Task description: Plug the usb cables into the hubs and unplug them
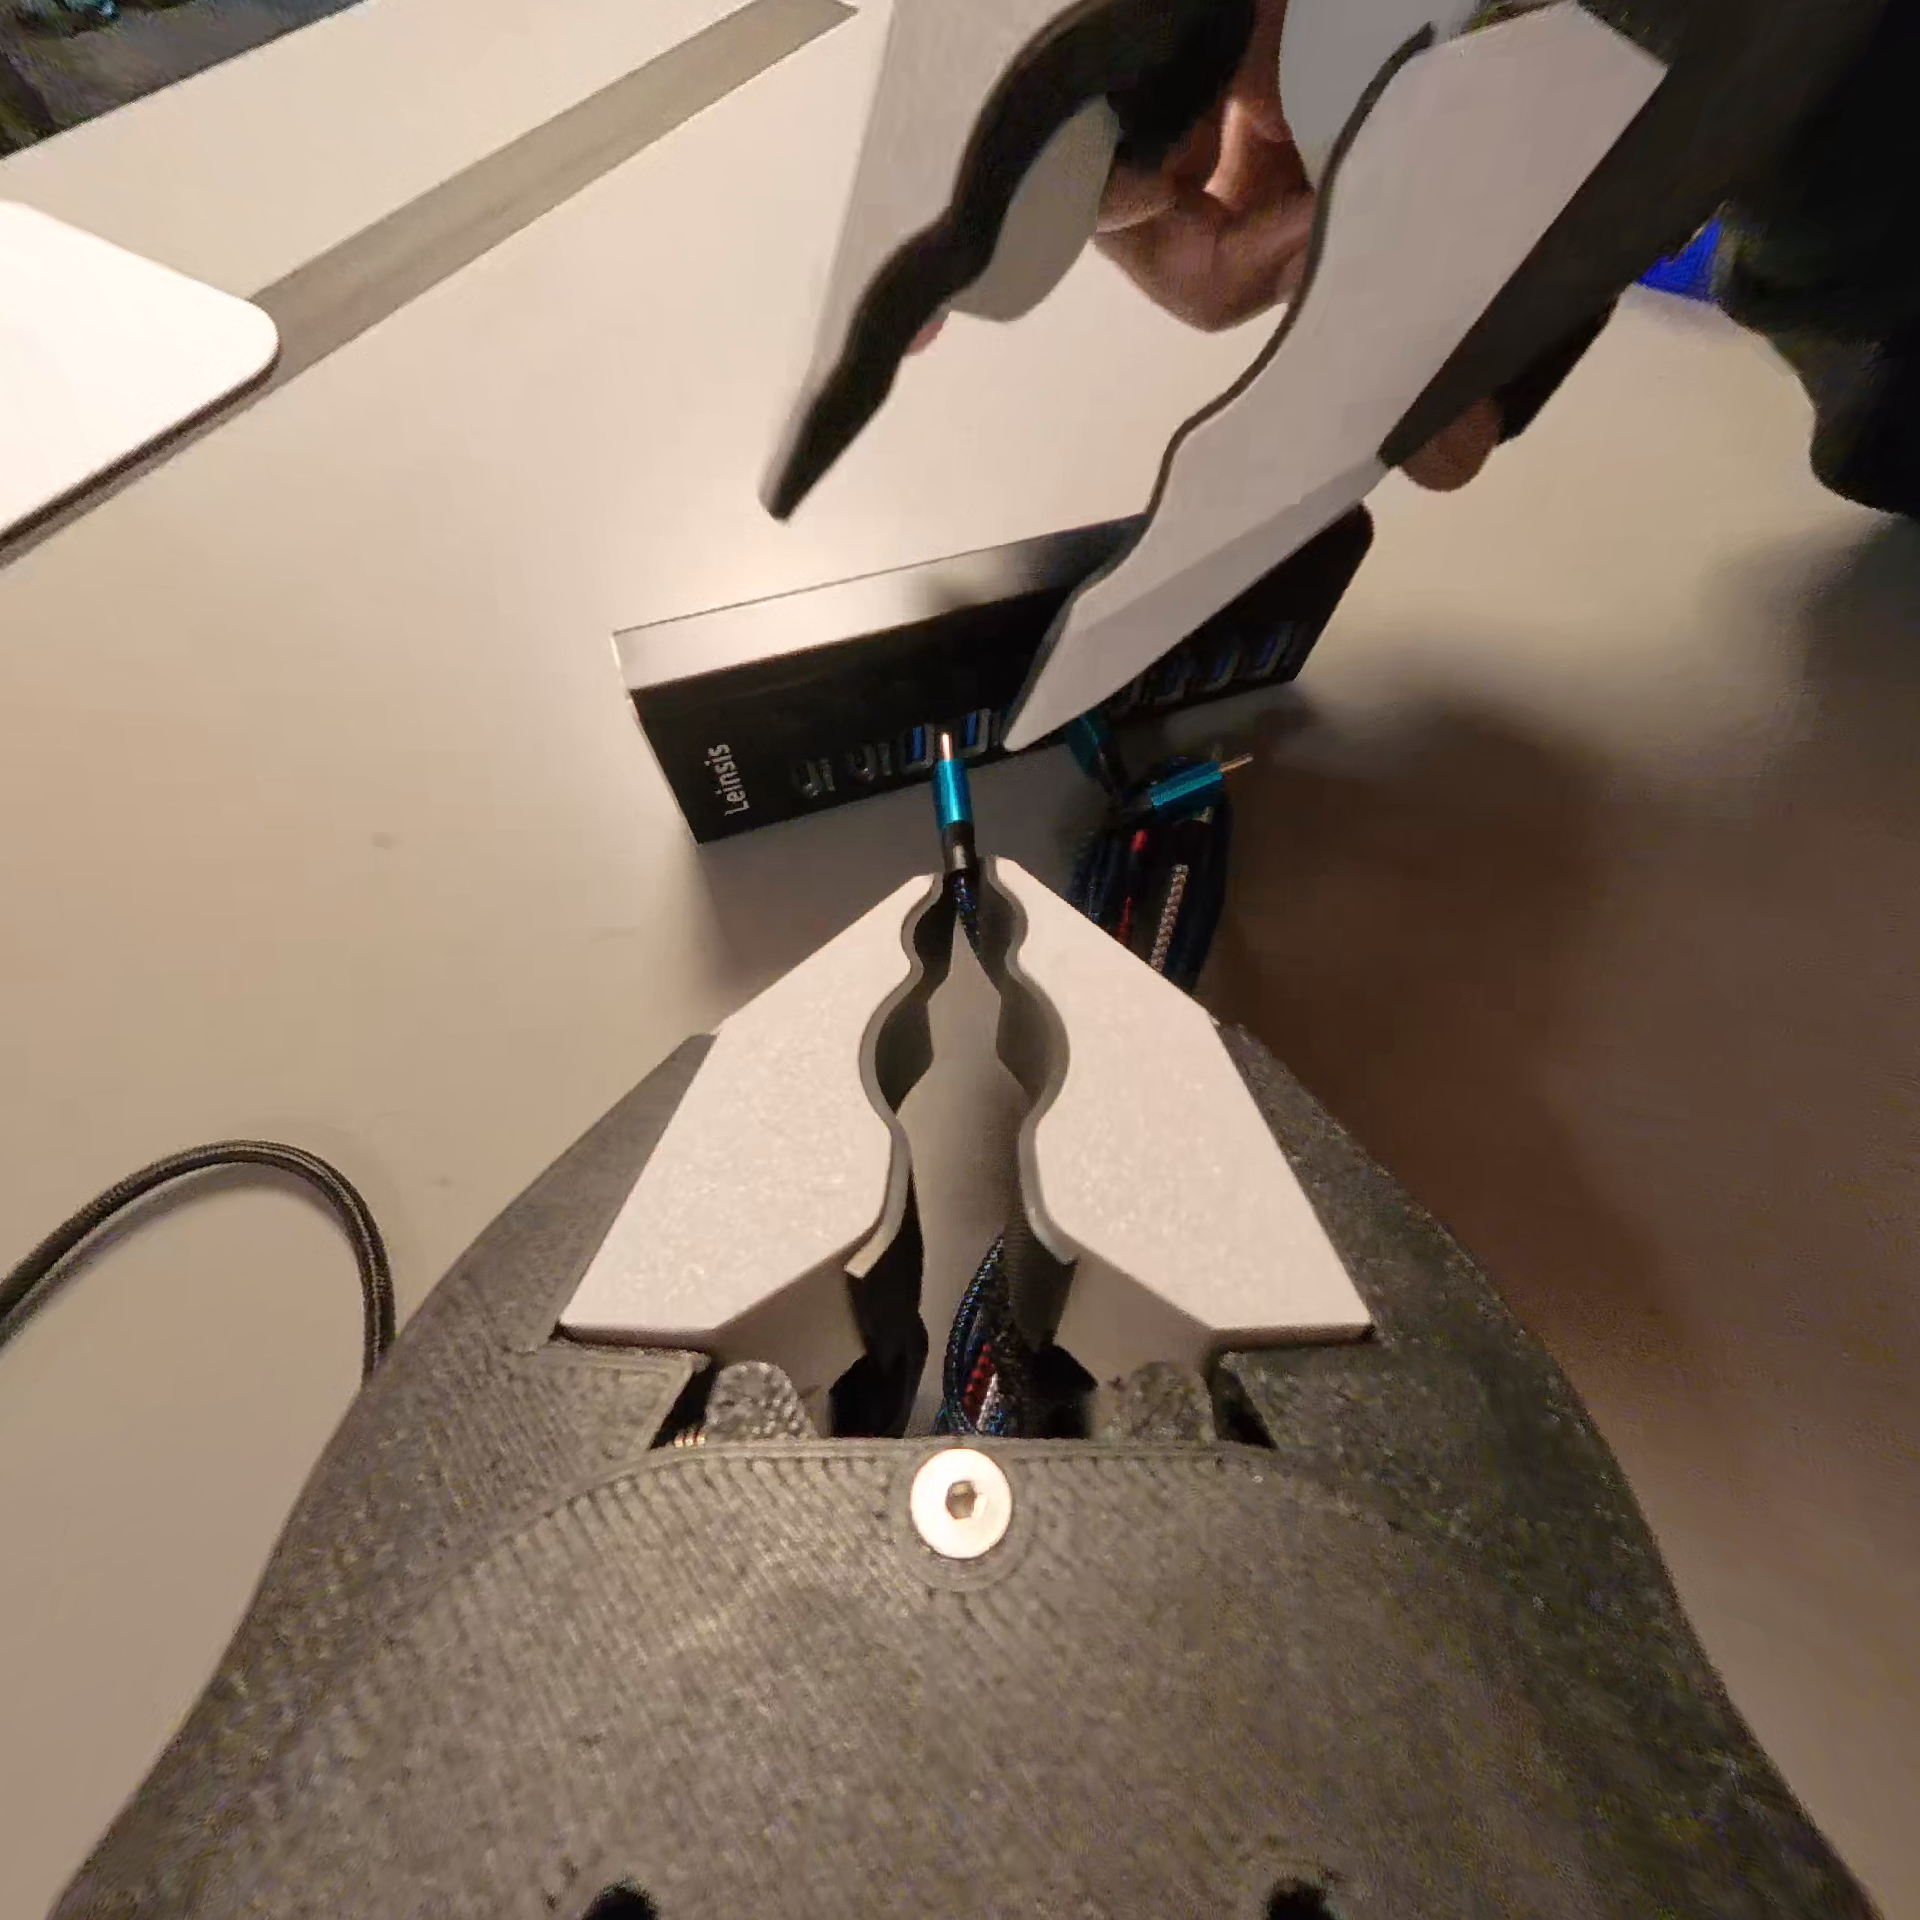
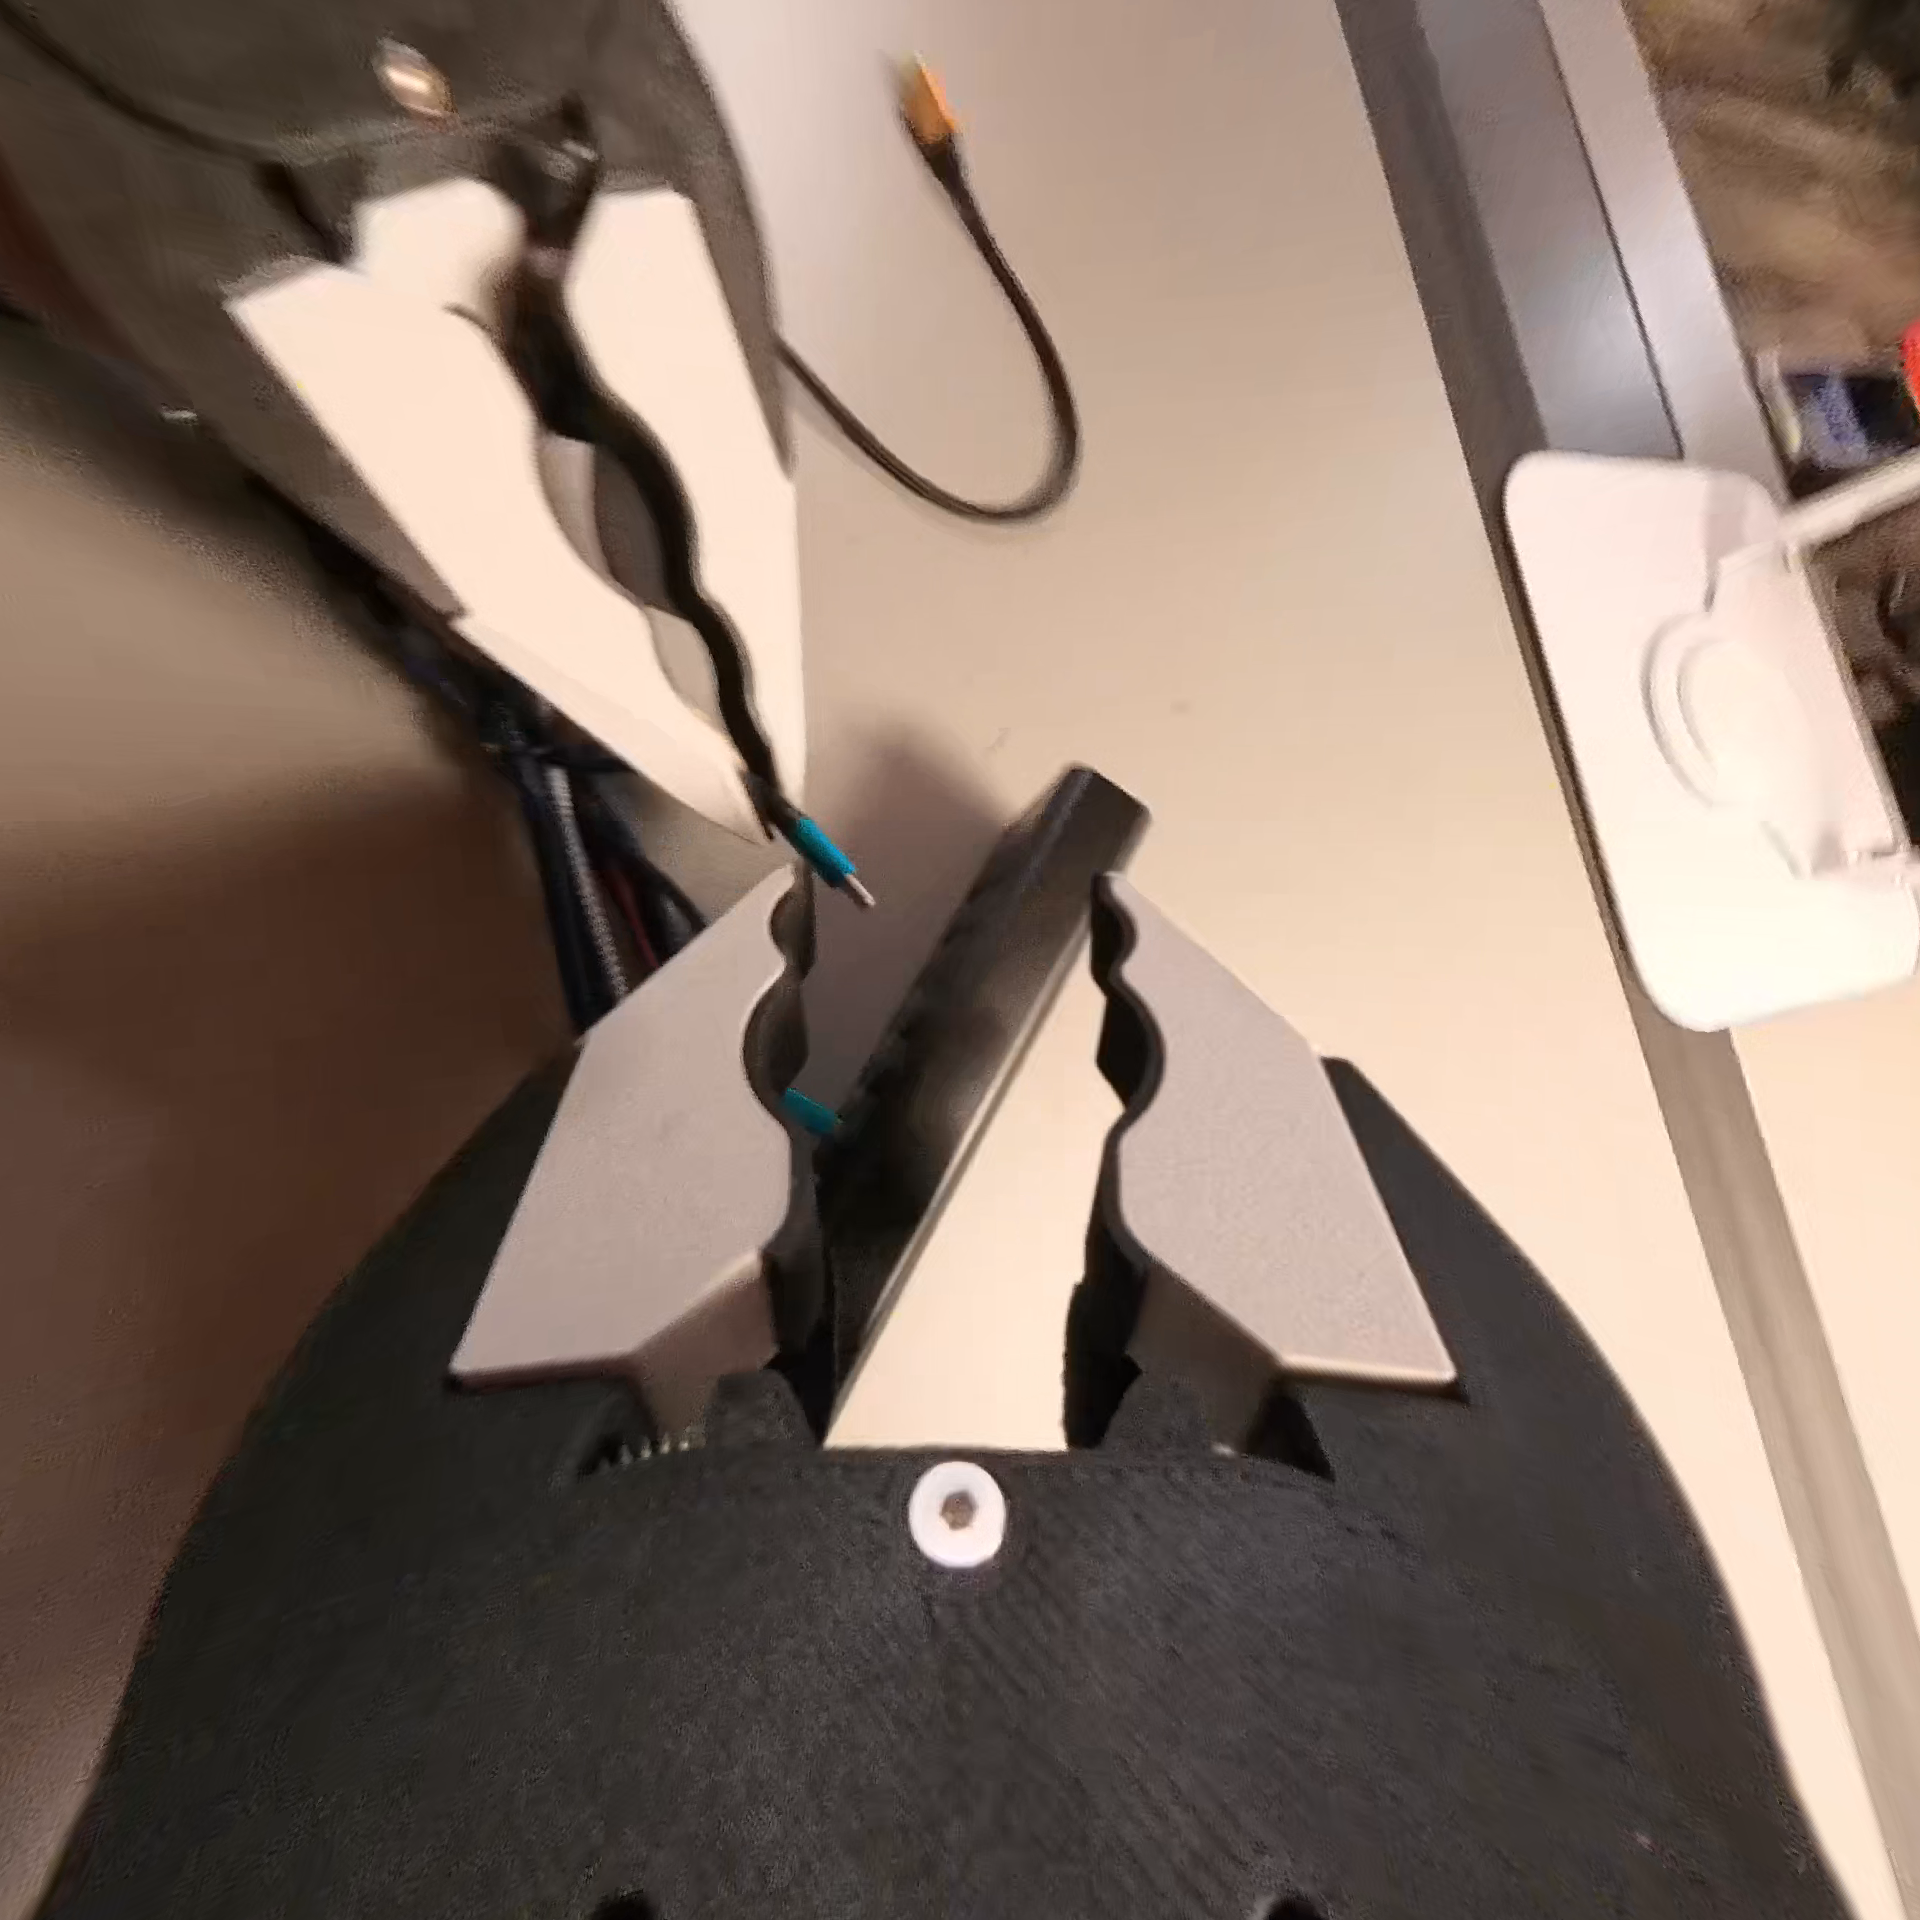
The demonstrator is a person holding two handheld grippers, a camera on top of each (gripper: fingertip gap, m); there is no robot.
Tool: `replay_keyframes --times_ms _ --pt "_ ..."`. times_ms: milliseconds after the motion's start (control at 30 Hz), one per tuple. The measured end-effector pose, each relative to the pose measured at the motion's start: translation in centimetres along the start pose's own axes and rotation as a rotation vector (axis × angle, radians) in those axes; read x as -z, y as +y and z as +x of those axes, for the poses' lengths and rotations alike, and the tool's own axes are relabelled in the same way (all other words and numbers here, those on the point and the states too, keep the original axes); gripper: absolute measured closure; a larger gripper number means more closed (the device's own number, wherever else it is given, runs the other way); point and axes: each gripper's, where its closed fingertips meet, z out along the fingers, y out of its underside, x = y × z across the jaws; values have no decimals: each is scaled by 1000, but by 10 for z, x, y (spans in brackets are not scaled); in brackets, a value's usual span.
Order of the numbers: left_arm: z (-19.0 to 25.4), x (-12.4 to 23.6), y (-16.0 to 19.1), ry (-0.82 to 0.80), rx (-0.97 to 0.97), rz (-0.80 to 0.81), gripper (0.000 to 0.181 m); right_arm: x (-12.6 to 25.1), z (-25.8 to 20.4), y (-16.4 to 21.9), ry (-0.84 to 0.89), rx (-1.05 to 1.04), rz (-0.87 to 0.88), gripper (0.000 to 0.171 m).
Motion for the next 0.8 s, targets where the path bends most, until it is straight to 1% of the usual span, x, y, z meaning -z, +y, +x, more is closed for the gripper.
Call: replay_keyframes --times_ms 67,100,167,233,267,300,500,600,800 --pt "-1 -1 2 -9 15 -8 174 -8 10 17 55 -59 -103 103" --pt "-2 -1 2 -16 20 -11 174 -12 12 24 67 -87 -138 103" --pt "-3 -2 3 -27 33 -16 174 -20 3 33 8 -155 -182 108" --pt "-6 0 4 -41 43 -19 174 -27 1 42 -2 -193 -225 120" --pt "-7 1 4 -46 49 -21 174 -28 4 42 15 -216 -223 133" --pt "-9 3 2 -52 50 -17 174 -28 5 41 9 -237 -212 140" --pt "-26 18 -1 -132 22 -25 174 -28 6 27 -39 -346 -107 144" --pt "-31 18 4 -168 -2 -58 174 -28 0 18 -56 -345 -82 145" --pt "-32 15 12 -194 -24 -105 174 -27 0 9 -11 -337 -67 145"
